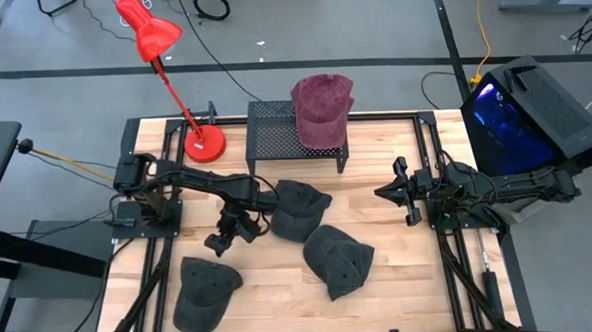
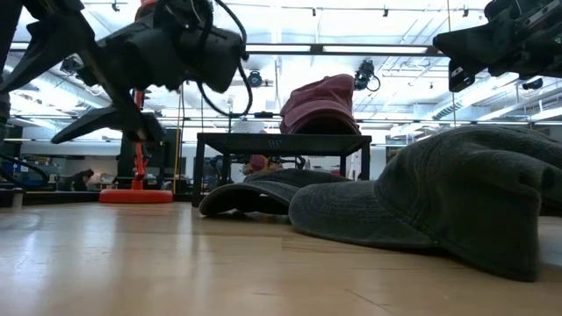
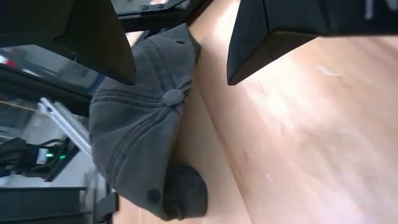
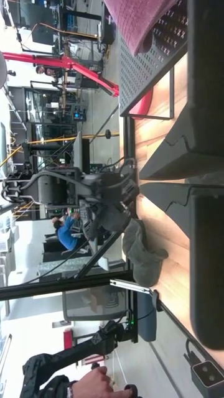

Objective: Pick & Place hat
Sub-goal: Put the bottom left black cap on the shelf

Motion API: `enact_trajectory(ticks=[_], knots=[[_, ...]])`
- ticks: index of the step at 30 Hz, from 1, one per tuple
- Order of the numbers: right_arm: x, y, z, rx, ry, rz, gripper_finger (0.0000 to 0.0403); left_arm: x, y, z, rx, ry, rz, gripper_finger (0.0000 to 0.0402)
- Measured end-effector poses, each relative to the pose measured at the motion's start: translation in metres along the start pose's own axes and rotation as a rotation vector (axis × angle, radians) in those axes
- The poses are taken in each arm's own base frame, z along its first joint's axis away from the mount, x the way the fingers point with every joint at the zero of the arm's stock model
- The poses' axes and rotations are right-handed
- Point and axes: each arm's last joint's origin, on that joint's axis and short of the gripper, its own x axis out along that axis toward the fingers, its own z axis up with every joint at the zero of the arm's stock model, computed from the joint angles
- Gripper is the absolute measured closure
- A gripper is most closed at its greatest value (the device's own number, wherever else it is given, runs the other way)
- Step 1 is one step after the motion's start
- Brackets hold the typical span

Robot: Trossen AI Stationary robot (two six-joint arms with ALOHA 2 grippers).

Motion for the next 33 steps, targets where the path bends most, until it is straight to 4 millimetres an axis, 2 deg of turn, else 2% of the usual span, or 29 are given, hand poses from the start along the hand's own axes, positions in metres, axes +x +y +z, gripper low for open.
enact_trajectory(ticks=[8,17,26,33], knots=[[0.000,0.000,0.000,0.000,0.001,0.000,0.0380,-0.010,-0.013,-0.006,0.017,-0.064,0.060,0.0142],[0.000,0.000,0.000,0.000,0.000,-0.001,0.0380,0.008,-0.013,-0.027,-0.018,-0.092,-0.032,0.0142],[0.000,0.000,0.000,0.000,0.000,0.000,0.0380,0.027,-0.001,-0.034,-0.001,-0.116,-0.053,0.0142],[0.000,0.000,0.000,0.000,0.000,-0.001,0.0380,0.035,0.003,-0.036,0.003,-0.138,-0.077,0.0142]])
